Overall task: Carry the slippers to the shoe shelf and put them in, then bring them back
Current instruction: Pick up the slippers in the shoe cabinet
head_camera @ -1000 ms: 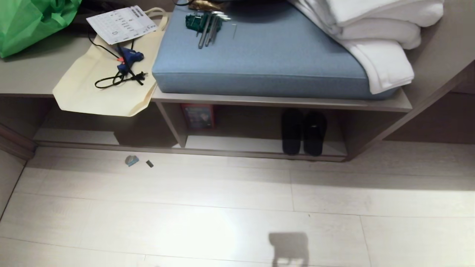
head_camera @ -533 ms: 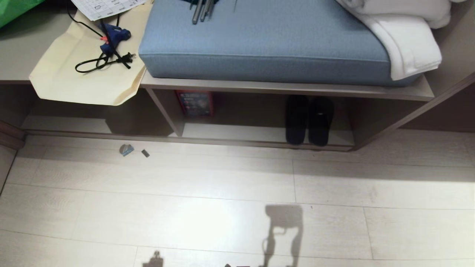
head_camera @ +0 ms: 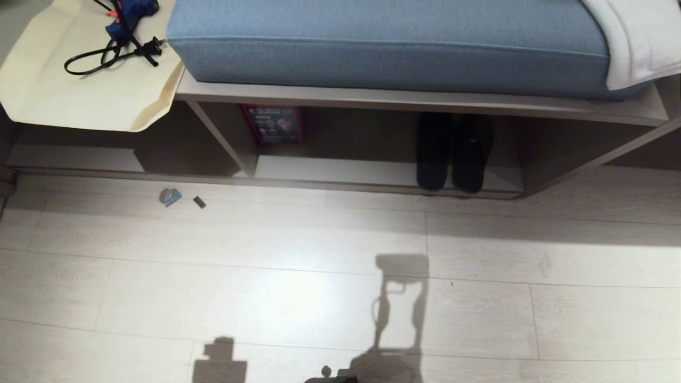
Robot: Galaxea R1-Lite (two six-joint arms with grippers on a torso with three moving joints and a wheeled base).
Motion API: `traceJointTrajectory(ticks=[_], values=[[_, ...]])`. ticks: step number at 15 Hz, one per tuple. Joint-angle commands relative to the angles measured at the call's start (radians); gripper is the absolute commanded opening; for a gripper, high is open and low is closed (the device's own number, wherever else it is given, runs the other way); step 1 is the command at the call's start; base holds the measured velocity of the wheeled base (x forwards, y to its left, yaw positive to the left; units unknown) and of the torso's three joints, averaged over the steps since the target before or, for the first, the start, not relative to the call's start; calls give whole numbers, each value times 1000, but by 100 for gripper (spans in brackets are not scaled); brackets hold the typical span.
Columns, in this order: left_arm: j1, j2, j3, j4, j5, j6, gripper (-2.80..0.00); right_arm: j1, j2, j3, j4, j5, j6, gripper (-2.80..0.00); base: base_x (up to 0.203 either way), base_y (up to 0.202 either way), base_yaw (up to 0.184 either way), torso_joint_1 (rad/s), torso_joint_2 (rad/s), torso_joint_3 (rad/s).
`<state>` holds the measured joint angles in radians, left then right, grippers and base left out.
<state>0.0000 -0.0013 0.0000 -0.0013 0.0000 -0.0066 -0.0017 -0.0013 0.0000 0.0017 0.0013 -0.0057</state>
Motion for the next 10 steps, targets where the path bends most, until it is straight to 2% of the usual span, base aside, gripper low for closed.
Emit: traceJointTrajectory(ticks=[1,10], values=[[0,0,0,0,0,0,-280,0,1,0,0,0,0,-280,0,0,0,6,6,-203],[0,0,0,0,0,-1,-280,0,1,0,0,0,0,-280,0,0,0,2,3,-197]])
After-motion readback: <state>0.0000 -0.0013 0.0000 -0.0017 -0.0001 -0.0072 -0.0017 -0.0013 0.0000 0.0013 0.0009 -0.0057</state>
